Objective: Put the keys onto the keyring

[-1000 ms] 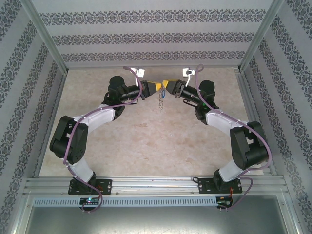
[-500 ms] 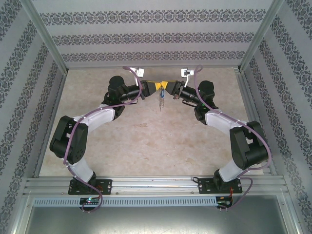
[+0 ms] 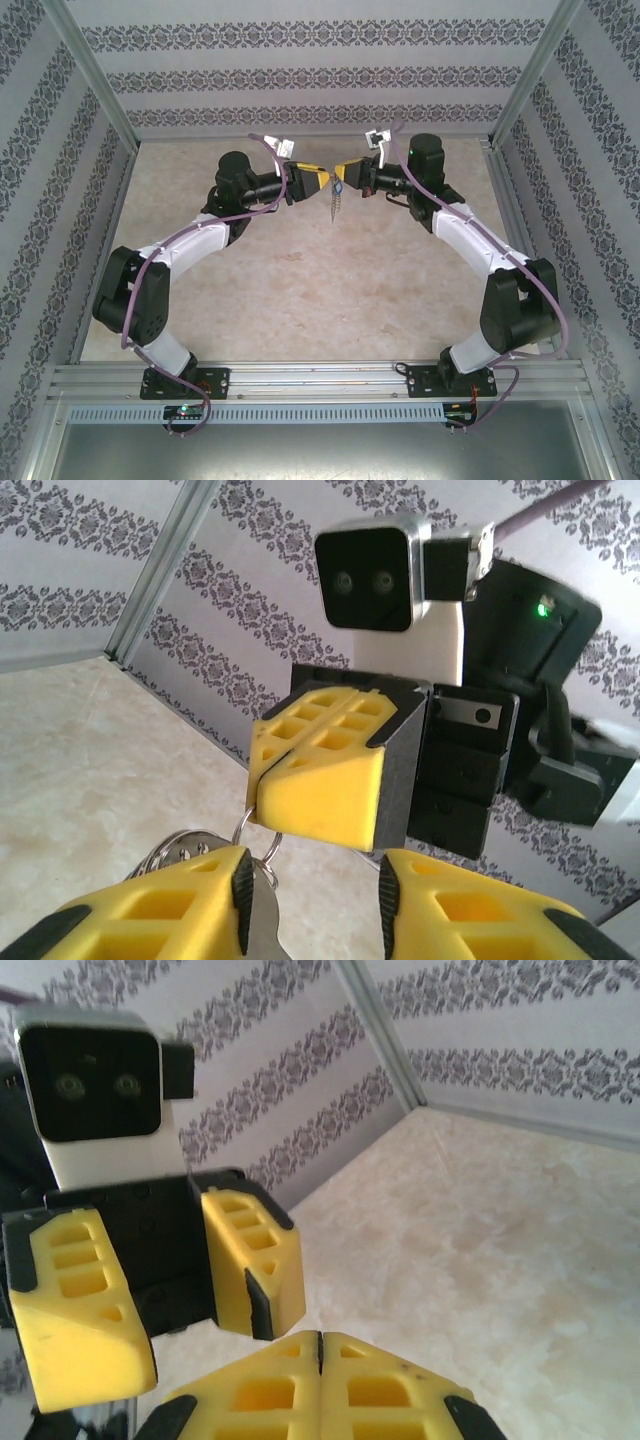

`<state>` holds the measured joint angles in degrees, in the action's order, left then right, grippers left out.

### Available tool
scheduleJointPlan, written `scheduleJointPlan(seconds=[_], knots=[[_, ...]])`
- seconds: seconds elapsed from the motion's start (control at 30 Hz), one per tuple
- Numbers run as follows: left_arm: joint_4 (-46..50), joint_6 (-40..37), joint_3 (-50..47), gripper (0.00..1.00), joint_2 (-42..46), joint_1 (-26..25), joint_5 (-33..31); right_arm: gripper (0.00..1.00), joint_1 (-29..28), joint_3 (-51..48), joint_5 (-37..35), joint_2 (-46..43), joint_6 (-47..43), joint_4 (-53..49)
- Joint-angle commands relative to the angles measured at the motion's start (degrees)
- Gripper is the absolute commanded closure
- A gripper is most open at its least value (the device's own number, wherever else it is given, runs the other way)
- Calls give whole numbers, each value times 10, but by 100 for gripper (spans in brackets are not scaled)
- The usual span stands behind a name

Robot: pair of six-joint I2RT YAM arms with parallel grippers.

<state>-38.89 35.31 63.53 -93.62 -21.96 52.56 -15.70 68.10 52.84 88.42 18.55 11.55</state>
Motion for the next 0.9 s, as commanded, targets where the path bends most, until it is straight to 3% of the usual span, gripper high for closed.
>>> scheduleJointPlan(seconds=[0.0, 0.1, 0.33, 0.87], knots=[[56, -46, 27, 59, 14, 8, 27, 100, 4, 57, 43, -8, -151, -189], [83, -62, 37, 57, 11, 7, 36, 100, 10, 82, 67, 7, -170, -227], [103, -72, 42, 58, -4, 8, 52, 100, 13, 81, 95, 19, -153, -205], [21, -12, 28, 62, -39, 0, 84, 100, 13, 53, 108, 21, -106, -136]])
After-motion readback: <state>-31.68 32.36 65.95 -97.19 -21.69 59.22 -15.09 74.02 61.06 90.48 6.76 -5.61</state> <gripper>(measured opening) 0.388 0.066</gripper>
